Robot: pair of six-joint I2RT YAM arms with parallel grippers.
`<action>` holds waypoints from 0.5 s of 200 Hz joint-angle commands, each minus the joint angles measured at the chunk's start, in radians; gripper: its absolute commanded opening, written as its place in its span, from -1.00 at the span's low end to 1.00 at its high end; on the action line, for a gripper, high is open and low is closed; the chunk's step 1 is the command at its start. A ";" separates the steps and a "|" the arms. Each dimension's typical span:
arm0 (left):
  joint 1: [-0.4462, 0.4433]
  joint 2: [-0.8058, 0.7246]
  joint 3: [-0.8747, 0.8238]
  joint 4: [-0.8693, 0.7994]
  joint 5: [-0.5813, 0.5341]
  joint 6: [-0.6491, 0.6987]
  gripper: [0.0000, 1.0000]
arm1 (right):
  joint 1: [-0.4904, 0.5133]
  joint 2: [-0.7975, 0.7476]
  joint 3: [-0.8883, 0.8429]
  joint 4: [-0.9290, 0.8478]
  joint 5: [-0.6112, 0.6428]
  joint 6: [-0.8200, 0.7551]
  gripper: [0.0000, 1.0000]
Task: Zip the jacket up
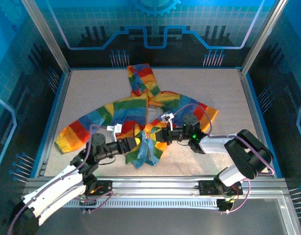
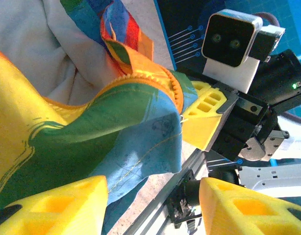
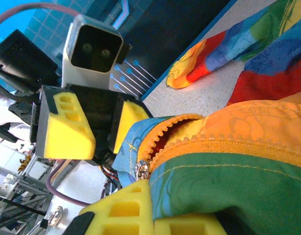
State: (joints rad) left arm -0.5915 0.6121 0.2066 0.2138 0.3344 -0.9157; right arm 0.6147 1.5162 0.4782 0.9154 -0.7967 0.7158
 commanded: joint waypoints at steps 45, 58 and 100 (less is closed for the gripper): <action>-0.096 0.146 -0.024 0.318 -0.112 -0.043 0.00 | 0.003 0.017 0.000 0.079 -0.004 0.021 -1.00; -0.098 0.180 -0.020 0.350 -0.120 -0.038 0.00 | 0.005 0.008 -0.001 0.067 0.000 0.012 -1.00; -0.110 0.321 0.023 0.414 -0.129 -0.032 -0.07 | 0.011 -0.024 -0.005 0.016 0.010 -0.022 -1.00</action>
State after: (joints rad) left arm -0.6888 0.8665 0.1944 0.5262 0.2276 -0.9478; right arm 0.6167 1.5238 0.4774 0.9390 -0.7929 0.7292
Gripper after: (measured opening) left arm 0.487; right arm 0.056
